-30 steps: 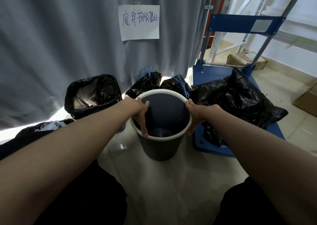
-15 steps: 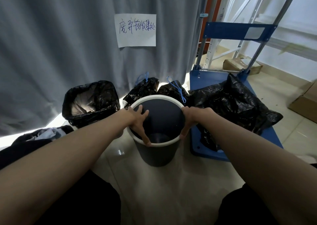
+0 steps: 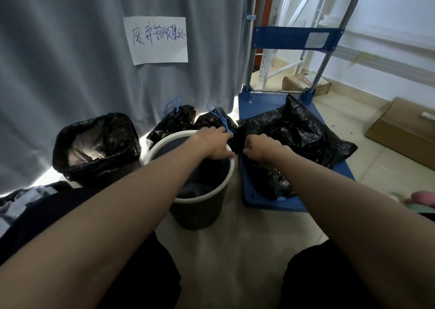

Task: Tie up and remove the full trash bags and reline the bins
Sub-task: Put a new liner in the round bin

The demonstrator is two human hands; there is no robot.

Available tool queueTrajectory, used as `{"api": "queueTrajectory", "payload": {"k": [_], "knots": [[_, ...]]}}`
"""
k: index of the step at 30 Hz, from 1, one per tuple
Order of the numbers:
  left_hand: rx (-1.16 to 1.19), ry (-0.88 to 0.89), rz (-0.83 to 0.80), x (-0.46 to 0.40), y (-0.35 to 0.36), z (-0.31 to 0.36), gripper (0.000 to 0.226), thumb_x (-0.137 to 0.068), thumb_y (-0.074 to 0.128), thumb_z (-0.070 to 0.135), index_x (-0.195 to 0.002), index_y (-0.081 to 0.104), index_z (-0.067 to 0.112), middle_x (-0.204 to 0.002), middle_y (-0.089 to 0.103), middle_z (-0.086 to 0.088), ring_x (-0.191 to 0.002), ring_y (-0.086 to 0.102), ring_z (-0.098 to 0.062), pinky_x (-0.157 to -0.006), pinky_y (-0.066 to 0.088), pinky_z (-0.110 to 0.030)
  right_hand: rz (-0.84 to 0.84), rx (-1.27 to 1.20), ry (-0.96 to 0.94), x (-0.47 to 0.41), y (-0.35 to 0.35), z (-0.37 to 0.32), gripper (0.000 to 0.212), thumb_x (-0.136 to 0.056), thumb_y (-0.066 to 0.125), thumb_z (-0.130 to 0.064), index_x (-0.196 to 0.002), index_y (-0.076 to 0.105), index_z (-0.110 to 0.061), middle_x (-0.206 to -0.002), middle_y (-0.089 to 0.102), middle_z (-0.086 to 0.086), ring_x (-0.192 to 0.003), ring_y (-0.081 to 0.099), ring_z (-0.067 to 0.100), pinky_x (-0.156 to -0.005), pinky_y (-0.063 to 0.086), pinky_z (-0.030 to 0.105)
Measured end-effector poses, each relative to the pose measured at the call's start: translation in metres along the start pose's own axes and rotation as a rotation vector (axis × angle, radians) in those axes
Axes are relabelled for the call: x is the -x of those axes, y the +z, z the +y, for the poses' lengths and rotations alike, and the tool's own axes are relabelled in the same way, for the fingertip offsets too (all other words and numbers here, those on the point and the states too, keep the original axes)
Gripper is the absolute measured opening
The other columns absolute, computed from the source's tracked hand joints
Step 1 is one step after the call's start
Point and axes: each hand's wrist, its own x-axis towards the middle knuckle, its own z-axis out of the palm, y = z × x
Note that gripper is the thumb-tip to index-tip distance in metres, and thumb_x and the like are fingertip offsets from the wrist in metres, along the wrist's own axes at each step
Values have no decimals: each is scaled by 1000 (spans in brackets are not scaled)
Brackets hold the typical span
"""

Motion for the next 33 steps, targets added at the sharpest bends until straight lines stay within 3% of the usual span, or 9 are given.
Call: {"api": "queueTrajectory", "payload": {"k": [4,8,11,16,20,24,28,31,33], "knots": [[-35,66,-29,-37,8,47,65,-92,50,53,-144,38,18,-142,43,-9,-128,46,-32,-102,38,-44,-59,11,129,5,9,59,37,-91,53,-33,-125,54,-17,-123,54,14,-105,56,34,-81,47,37],[12,118,-82,-67,20,88,60,-93,51,48,-143,39,17,-141,43,-10,-127,46,-32,-100,38,-44,-146,5,232,8,27,117,35,-94,54,-28,-125,54,-12,-126,52,16,-110,54,36,-94,49,43],[64,156,-148,-85,33,115,54,-93,51,41,-142,42,19,-139,44,-9,-126,46,-32,-100,37,-44,-201,-24,248,7,43,142,34,-96,51,-23,-128,57,-12,-131,51,16,-120,49,35,-101,45,43],[78,161,-228,-101,64,140,40,-91,55,13,-130,56,16,-134,49,-7,-120,52,-29,-92,47,-42,-364,-37,207,3,62,146,40,-94,44,-7,-131,60,-14,-139,50,12,-131,42,31,-110,37,38],[21,154,-138,-110,79,144,27,-95,50,12,-120,61,13,-123,59,-10,-110,60,-30,-85,52,-42,-334,-68,209,-7,69,142,37,-97,47,-11,-132,58,-7,-138,53,14,-126,50,32,-105,42,37],[105,140,-67,-114,72,139,28,-94,49,9,-119,59,9,-122,58,-13,-110,59,-33,-84,48,-40,-257,-84,211,-11,61,136,34,-96,48,-8,-129,59,-7,-134,54,15,-120,53,33,-101,46,38],[441,34,57,-113,42,122,20,-89,53,13,-100,70,11,-108,65,-13,-99,63,-33,-87,52,-40,-141,-78,212,-3,46,132,40,-92,56,-10,-131,47,-13,-130,49,15,-116,50,36,-98,46,49],[700,17,233,-111,14,108,14,-84,64,9,-81,76,15,-87,72,-1,-83,68,-18,-84,56,-35,-61,-107,220,8,33,128,53,-93,58,-13,-141,36,-19,-132,43,15,-121,45,38,-98,44,52],[921,17,369,-106,-4,103,13,-83,69,7,-79,77,17,-77,72,3,-74,68,-11,-79,57,-29,8,-109,229,15,26,125,59,-94,54,-10,-146,30,-20,-136,39,16,-124,41,40,-97,43,53]]}}
